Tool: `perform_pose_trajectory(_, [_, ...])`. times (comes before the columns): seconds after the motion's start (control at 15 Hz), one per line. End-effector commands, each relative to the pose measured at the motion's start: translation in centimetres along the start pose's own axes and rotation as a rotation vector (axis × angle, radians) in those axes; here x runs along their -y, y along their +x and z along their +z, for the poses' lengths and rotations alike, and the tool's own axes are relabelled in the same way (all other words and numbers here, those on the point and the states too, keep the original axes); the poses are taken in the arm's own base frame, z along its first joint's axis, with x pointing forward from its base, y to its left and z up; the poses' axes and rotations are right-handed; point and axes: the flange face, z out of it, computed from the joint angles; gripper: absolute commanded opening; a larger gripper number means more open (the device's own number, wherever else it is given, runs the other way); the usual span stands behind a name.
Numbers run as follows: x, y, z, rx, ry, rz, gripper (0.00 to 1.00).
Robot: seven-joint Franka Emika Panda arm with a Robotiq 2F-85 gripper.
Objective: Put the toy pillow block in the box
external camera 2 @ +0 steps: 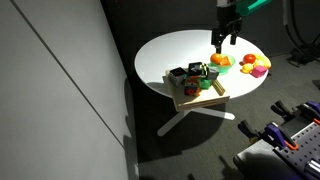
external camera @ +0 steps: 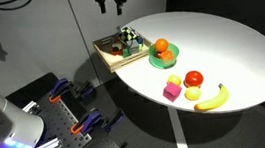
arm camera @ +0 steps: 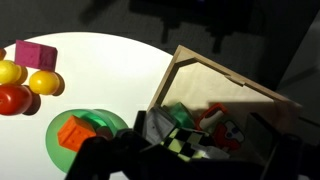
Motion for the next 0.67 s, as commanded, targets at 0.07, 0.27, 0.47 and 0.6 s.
perform_pose_trajectory(0.07, [-1.8, -3.0, -1.8, -0.033, 0.026, 0.063, 1.0])
perform_pose_trajectory(0.27, [-3.4, -4.3, -2.5, -0.064, 0.031, 0.104, 1.0])
perform_pose_trajectory(0.47, [-5.0, -5.9, -3.4, -0.102, 0.037, 0.143, 1.0])
perform_pose_trajectory(0.6, [-6.0, -6.9, -4.0, -0.132, 0.043, 0.162, 1.0])
